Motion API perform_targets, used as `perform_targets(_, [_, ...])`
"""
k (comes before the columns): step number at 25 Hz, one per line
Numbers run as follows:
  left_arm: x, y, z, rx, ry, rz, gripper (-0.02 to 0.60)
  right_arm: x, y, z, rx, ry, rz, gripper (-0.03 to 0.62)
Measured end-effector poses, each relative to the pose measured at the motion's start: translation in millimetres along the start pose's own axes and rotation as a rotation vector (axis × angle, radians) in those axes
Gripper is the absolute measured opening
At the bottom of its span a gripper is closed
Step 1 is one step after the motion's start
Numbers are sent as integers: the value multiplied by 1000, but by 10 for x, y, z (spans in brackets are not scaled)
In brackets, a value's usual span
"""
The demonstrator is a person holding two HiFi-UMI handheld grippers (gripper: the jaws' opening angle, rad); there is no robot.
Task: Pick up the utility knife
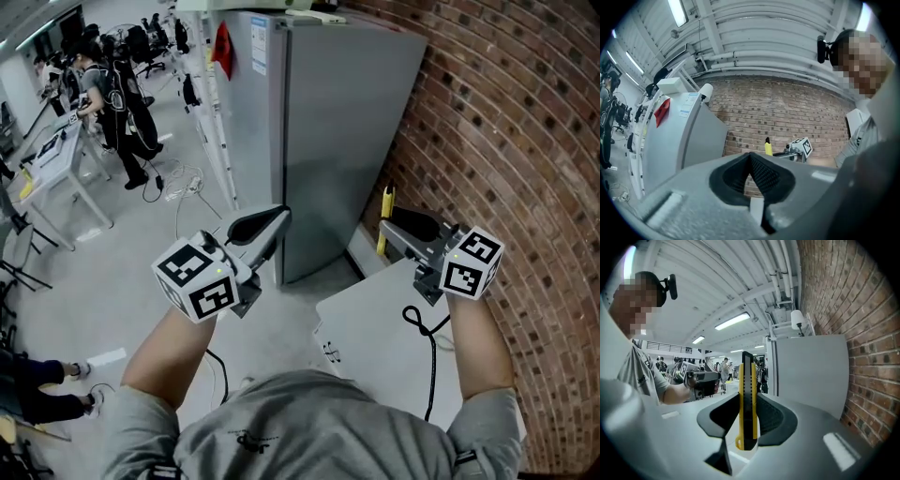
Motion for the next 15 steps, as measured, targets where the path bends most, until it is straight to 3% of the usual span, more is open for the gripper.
perform_targets(7, [-32,-52,208,24,-3,11,-2,16,115,272,18,-64,10,126])
perform_targets(15, [-40,-46,203,34,1,25,-2,29,114,282,24,-81,22,126])
Point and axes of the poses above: the fingertips, and each gripper's own axes: x forward along the fingers, y to its left, z out of its top, the point moved 1 cm from there along -x, backward along the fingers, and after that the axes turned 8 degrees about -z, right-handed, at the moved point
